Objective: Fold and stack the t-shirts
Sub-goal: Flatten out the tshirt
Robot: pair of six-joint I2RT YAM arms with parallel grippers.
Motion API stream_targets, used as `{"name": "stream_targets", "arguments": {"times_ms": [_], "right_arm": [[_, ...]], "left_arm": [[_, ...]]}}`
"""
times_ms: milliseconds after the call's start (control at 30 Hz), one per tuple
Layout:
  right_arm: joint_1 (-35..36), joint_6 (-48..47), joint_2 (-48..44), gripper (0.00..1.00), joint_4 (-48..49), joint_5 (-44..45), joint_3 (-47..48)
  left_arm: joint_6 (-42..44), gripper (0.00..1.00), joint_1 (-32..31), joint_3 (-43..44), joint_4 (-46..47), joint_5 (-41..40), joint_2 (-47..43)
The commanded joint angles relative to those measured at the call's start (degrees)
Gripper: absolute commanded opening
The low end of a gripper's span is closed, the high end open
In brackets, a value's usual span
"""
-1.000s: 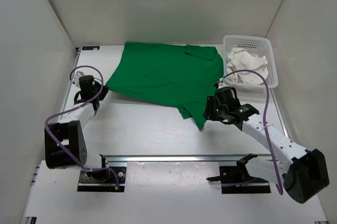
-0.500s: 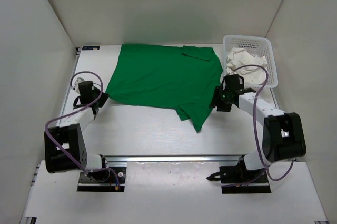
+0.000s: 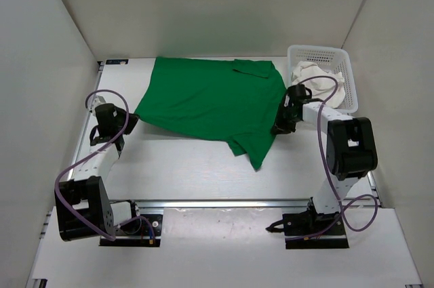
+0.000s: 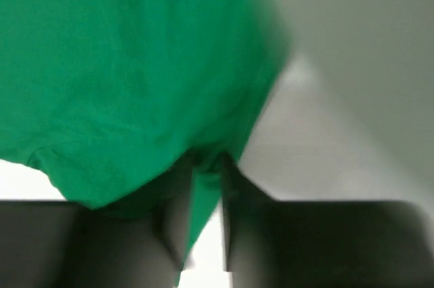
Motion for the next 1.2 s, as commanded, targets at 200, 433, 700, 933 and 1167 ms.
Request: {"name": "stream_targets", "arguments": {"times_ms": [200,433,700,933,1167], "right_arm": [[0.82,-5.88,5.86,0.0,-5.15,3.18,16.64],[0.8,-10.1,6.22,0.02,-11.48,5.39,20.46],[5.84,-3.95,-9.7,0.49,-0.15,7.52,-3.47],[3.02,-2.89,-7.68,0.49,-3.22,4.43,-1.62],[4.41,1.31,-7.23,0.46,8.54,0.04,-10.48]], "left_arm": [[1.9,0.0,1.22,2.7,0.52,-0.24,-1.06],[2.08,0.0,0.96,6.48,-0.28,-0.16,1.92],[-1.08,0.0,-1.76,-0.02,2.89,2.29,0.34],[-1.52,0.0,-2.73,-4.59,2.01,1.24,-4.49],[1.28,0.0,-3.35,-4.42,-0.81,0.8,-5.28]]}}
